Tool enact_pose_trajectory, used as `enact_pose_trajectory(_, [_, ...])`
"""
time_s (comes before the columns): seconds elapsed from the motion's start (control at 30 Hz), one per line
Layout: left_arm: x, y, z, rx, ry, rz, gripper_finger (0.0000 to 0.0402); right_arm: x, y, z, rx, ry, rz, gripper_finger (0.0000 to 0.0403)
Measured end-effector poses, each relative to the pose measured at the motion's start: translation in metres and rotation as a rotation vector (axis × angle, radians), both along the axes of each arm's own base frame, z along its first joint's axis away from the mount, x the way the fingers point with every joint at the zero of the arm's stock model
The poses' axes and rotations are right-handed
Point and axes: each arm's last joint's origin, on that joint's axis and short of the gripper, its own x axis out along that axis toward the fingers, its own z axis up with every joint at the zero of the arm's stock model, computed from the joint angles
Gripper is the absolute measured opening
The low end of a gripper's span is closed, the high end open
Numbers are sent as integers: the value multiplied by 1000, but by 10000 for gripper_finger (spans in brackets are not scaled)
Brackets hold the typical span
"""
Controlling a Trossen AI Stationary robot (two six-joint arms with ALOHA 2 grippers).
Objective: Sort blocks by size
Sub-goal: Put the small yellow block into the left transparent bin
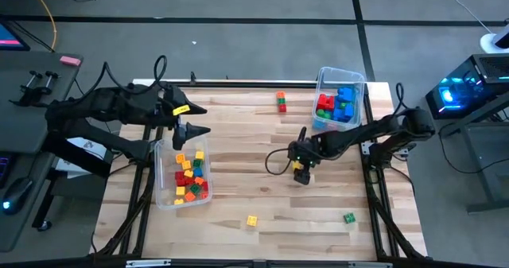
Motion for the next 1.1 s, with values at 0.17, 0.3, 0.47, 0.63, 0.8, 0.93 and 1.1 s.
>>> enact_pose_trajectory(0.17, [2,0,-1,1,7,0,319,7,4,-15,-33,-3,55,310])
enact_pose_trajectory(0.3, [3,0,-2,0,9,1,319,13,7,-30,-65,29,71,308])
enact_pose_trajectory(0.47, [3,0,-2,-14,8,7,319,19,11,-29,-122,79,51,249])
enact_pose_trajectory(0.63, [3,0,-1,7,9,-3,319,37,9,-2,-202,73,80,124])
enact_pose_trajectory(0.8, [3,0,0,16,0,-8,319,79,5,52,-230,-206,94,130])
enact_pose_trajectory(0.93, [3,0,0,16,-3,-7,319,114,1,97,-240,-559,52,130])
enact_pose_trajectory(1.1, [3,0,0,8,-11,0,319,159,3,113,-240,-744,32,130])
